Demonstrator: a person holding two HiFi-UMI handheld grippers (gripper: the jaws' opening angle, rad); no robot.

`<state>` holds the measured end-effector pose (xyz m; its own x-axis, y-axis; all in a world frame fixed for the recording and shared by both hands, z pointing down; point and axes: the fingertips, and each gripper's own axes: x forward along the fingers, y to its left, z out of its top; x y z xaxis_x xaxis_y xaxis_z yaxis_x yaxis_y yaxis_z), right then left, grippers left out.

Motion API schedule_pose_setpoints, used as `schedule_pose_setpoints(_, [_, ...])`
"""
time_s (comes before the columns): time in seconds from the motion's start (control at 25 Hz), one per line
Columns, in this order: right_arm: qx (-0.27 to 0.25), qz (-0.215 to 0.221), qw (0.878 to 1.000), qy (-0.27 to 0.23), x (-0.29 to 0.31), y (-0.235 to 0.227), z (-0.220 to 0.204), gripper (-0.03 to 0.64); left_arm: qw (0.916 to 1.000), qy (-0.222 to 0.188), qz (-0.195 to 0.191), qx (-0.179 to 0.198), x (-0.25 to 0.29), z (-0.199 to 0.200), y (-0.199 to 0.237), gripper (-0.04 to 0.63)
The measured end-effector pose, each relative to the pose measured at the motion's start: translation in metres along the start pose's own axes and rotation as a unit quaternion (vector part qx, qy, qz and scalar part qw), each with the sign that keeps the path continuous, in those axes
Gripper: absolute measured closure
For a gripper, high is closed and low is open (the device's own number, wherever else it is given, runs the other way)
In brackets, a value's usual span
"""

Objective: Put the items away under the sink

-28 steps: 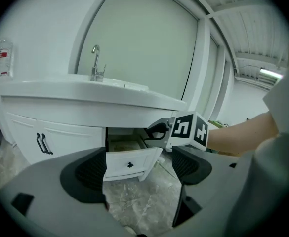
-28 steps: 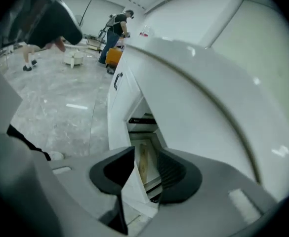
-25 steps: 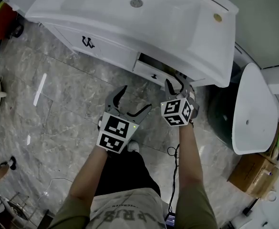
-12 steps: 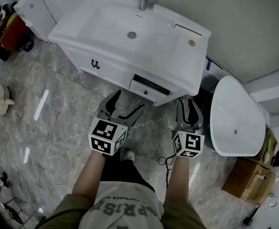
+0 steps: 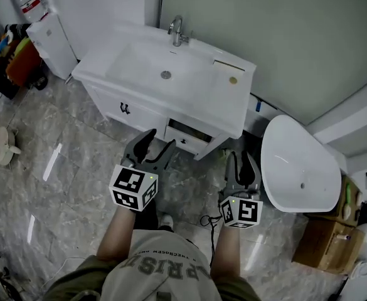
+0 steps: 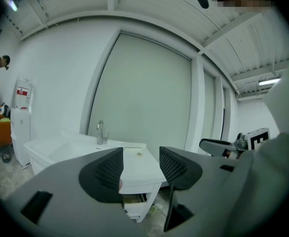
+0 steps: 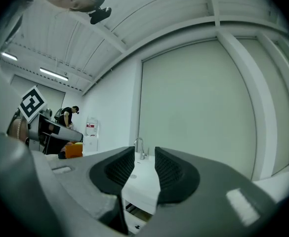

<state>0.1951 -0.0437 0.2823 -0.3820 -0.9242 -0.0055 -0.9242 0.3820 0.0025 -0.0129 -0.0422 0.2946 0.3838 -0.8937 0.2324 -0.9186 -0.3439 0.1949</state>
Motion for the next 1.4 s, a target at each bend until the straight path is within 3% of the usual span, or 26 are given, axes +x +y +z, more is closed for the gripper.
schedule_pose_setpoints(0.28, [-0.018, -0.009, 1.000, -0.015, -0.013, 0.010, 0.021, 0.501, 0.9985, -0.046, 0.024, 0.018, -0.013, 0.025, -0.014, 0.519])
schedule_pose_setpoints(0.36, [-0.031, -0.014, 0.999, -0.018, -0.016, 0.011, 0.025, 0.580, 0.9977, -0.058, 0.031, 0.020, -0.015, 0.029, -0.016, 0.554])
schedule_pose_setpoints(0.4, [-0.036, -0.014, 0.999, -0.018, -0.017, 0.011, 0.027, 0.583, 0.9973, -0.062, 0.034, 0.020, -0.016, 0.030, -0.017, 0.566])
schedule_pose_setpoints(0.56, [-0.038, -0.017, 0.999, -0.024, -0.021, 0.009, 0.032, 0.584, 0.9964, -0.070, 0.043, 0.024, -0.019, 0.033, -0.019, 0.584])
schedule_pose_setpoints(0.64, [-0.042, -0.019, 0.999, -0.028, -0.023, 0.009, 0.035, 0.617, 0.9965, -0.067, 0.045, 0.022, -0.020, 0.030, -0.019, 0.584])
schedule_pose_setpoints(0.92, [-0.075, -0.023, 0.996, -0.044, -0.026, 0.017, 0.046, 0.617, 0.9941, -0.094, 0.042, 0.033, -0.023, 0.038, -0.026, 0.584])
schedule_pose_setpoints(1.4, [-0.080, -0.020, 0.995, -0.064, -0.031, 0.023, 0.061, 0.617, 0.9919, -0.108, 0.033, 0.059, -0.027, 0.044, -0.043, 0.585])
